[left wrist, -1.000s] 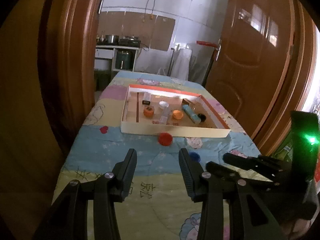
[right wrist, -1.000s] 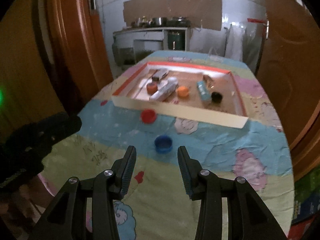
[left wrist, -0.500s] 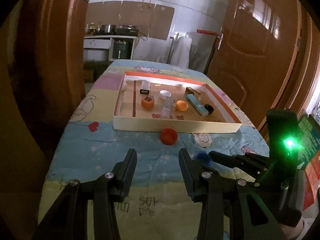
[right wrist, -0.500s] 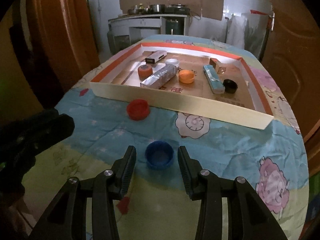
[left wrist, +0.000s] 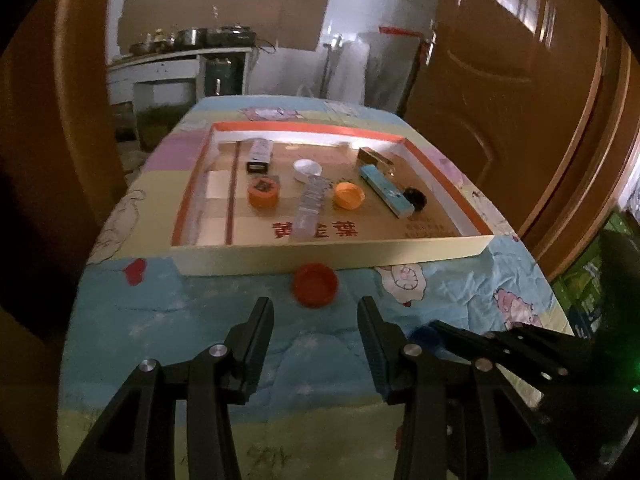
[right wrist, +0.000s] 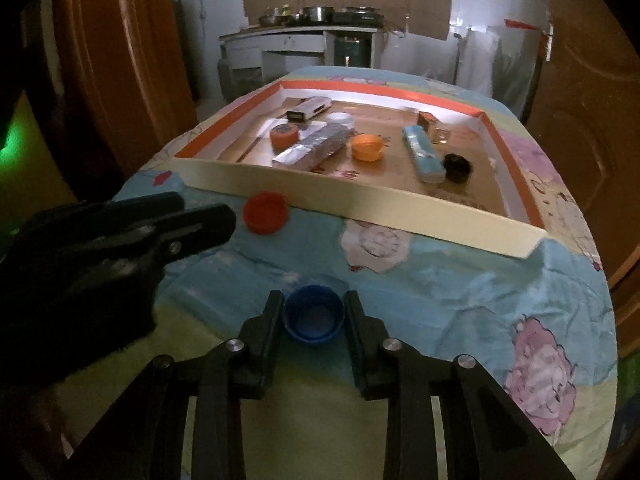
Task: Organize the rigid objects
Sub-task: 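Lower right tool onto blue cap and close on it, then close left tool on red cap while right tool lifts blue cap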
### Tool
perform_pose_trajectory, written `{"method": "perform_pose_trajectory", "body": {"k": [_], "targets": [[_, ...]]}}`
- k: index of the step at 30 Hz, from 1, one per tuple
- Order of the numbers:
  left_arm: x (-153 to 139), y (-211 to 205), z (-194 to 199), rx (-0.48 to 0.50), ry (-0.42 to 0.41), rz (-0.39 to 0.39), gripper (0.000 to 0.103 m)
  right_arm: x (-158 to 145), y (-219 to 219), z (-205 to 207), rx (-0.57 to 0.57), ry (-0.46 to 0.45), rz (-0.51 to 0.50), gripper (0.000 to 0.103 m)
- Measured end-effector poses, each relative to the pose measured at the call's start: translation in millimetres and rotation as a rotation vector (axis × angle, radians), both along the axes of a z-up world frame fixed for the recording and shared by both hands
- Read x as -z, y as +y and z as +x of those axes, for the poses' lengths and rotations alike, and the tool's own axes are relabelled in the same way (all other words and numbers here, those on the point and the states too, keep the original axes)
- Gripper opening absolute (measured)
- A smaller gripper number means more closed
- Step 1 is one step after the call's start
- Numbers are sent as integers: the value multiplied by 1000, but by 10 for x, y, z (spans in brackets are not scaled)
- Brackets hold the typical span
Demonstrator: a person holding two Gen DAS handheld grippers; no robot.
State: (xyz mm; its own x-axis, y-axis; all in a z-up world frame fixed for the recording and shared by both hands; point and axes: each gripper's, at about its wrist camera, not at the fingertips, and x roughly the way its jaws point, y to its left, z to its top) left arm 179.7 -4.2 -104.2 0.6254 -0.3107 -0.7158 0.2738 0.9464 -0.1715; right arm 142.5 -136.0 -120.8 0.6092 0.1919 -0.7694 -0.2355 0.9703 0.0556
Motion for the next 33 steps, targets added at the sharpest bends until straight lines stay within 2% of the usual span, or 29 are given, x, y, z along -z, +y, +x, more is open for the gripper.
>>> {"method": "perform_pose_trajectory", "body": {"k": [4, 11, 20, 21, 22, 23, 26, 33], "targets": [[102, -161, 176, 38, 53, 34, 43, -15, -212, -88, 35, 5, 43, 30], [250, -301, 333, 8, 68, 91, 43, 19, -407, -163, 49, 8, 95, 31], [292, -295, 374, -5, 53, 92, 43, 36, -431, -188, 39, -1, 112, 31], [293, -294, 376, -8, 51, 98, 41, 38, -430, -187, 40, -1, 113, 31], [290, -293, 370, -21, 47, 111, 31, 37, -429, -185, 40, -1, 111, 31], [288, -286, 368, -29, 46, 114, 30, 37, -430, -184, 40, -1, 110, 31], [280, -235, 355, -35, 51, 81, 30, 40, -433, -184, 42, 0, 108, 31], [231, -226, 253, -44, 38, 84, 30, 26, -407, -182, 54, 1, 98, 31]]}}
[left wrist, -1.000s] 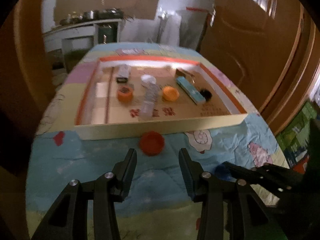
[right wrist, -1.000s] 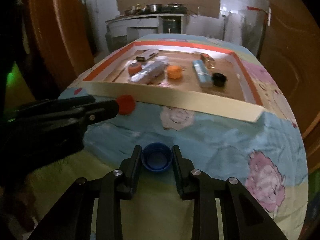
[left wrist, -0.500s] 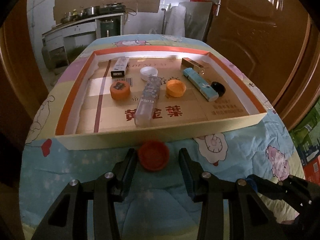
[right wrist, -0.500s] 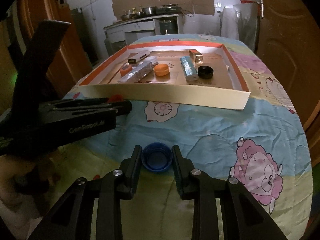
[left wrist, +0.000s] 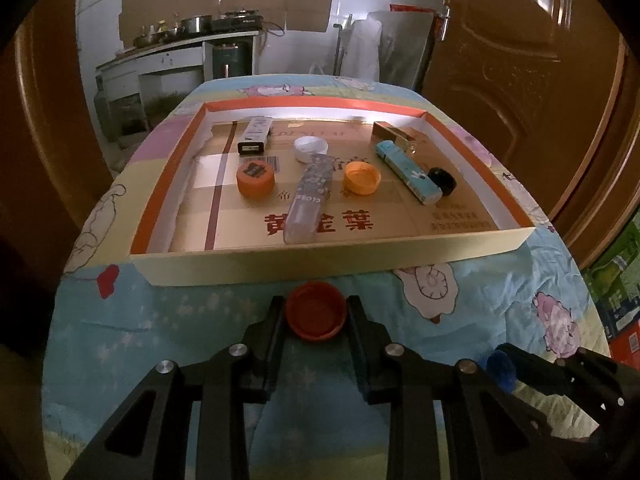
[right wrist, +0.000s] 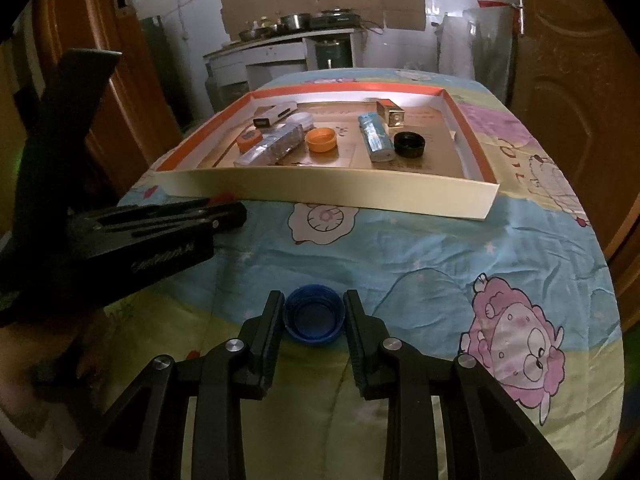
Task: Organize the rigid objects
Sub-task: 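Close left tool on red cap while right tool lifts blue cap, then carry red cap with left tool and blue cap with right tool into tray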
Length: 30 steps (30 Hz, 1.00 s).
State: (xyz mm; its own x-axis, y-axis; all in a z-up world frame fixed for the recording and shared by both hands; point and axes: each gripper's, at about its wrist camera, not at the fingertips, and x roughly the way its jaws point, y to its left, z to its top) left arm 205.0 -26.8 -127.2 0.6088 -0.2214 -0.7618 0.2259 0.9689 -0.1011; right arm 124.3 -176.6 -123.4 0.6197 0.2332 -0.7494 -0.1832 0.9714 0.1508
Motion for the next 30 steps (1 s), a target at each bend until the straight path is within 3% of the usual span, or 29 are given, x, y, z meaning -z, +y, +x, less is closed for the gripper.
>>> {"method": "perform_pose_trajectory", "body": {"k": [16, 30], "targets": [[-444, 152, -230, 3, -87, -73, 30, -297, 97, 14, -3, -63, -34, 31], [-757, 296, -2, -18, -129, -93, 30, -693, 76, 347, -1, -135, -53, 30]]}}
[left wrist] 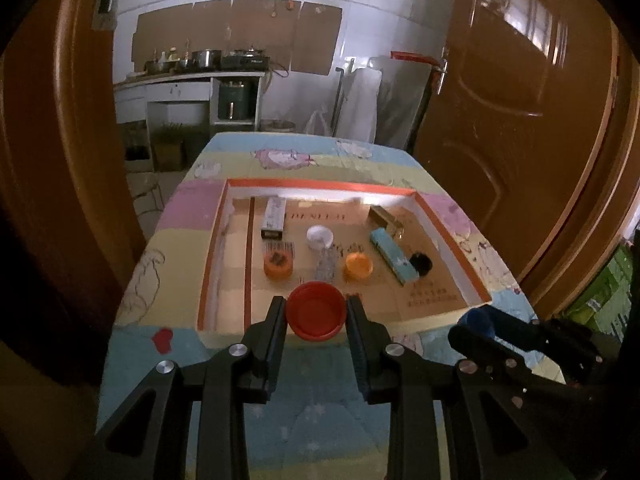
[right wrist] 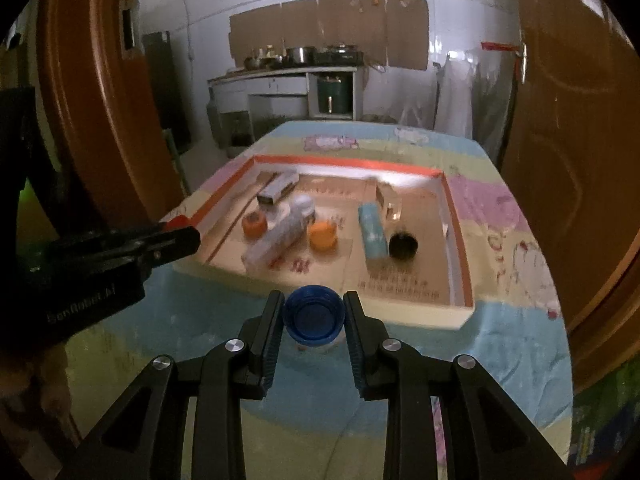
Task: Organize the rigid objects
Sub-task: 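Carry red cap with left tool and blue cap with right tool into tray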
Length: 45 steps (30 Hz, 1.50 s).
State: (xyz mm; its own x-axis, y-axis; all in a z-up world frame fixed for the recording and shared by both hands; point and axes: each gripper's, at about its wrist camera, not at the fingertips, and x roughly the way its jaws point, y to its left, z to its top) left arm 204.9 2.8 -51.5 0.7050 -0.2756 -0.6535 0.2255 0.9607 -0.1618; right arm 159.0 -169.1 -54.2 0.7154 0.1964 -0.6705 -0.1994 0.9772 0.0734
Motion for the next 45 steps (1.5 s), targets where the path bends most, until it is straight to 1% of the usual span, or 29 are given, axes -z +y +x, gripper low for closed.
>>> {"method": "perform_pose_trajectory", "body": {"k": [8, 14, 18, 23, 31, 38, 45], "targets": [[-194, -105, 246, 28, -28, 4, 30, -258, -34, 269, 8, -57, -24, 31], [-285, -218, 467, 51, -25, 8, 30, -359, -180, 520, 29, -62, -36, 30], [-317, -292, 608, 65, -26, 19, 30, -387, -284, 670, 42, -64, -62, 30], [-336, -390, 782, 79, -25, 31, 30, -395, -405, 819, 54, -61, -80, 30], [-332, -539, 1107, 94, -5, 34, 30, -354, -611, 1120, 63, -29, -64, 30], [-226, -651, 1368, 107, 29, 39, 30, -279, -746, 1407, 60, 4, -83, 30], [-112, -726, 1655, 105, 67, 53, 30, -111, -852, 1704, 42, 52, -83, 30]]}}
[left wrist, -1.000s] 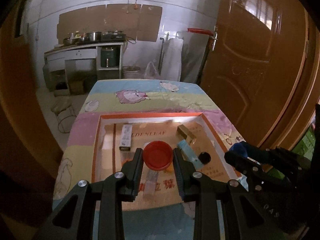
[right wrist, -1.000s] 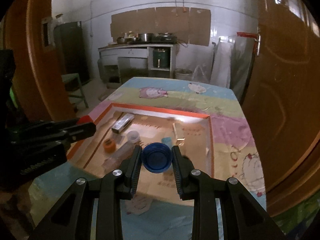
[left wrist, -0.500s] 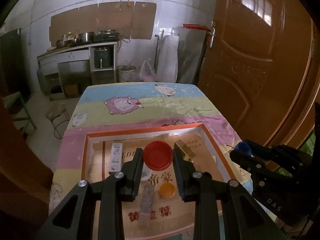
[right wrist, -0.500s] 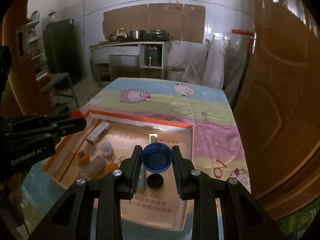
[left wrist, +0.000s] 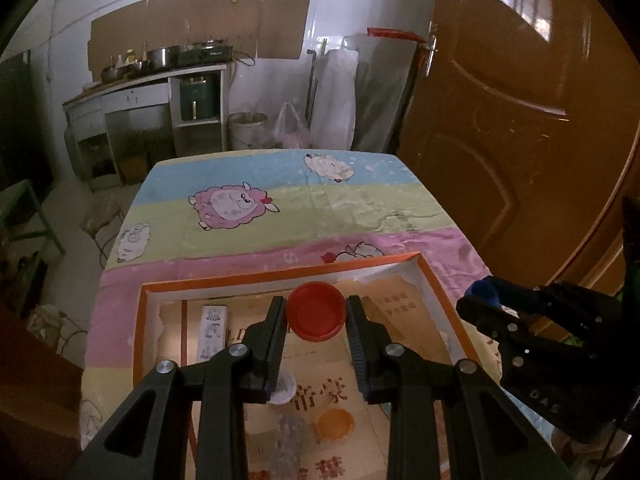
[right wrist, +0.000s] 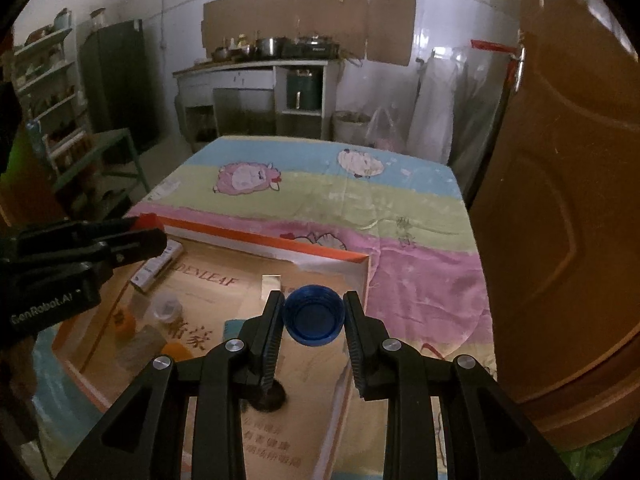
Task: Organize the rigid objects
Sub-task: 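Carry red cap with left tool and blue cap with right tool into tray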
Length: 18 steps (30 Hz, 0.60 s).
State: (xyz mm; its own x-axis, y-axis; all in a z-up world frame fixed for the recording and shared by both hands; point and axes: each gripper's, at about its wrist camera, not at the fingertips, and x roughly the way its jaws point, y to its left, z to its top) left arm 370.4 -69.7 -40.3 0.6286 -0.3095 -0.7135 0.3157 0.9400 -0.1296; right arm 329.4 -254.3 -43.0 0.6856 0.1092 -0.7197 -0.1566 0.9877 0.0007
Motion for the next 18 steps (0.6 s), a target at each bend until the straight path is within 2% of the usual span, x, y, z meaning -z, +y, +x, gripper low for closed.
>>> {"method": "perform_pose_trajectory", "body": {"k": [18], "targets": [[398, -115, 441, -3, 90, 67, 30, 402, -58, 627, -68, 111, 2, 30]]}}
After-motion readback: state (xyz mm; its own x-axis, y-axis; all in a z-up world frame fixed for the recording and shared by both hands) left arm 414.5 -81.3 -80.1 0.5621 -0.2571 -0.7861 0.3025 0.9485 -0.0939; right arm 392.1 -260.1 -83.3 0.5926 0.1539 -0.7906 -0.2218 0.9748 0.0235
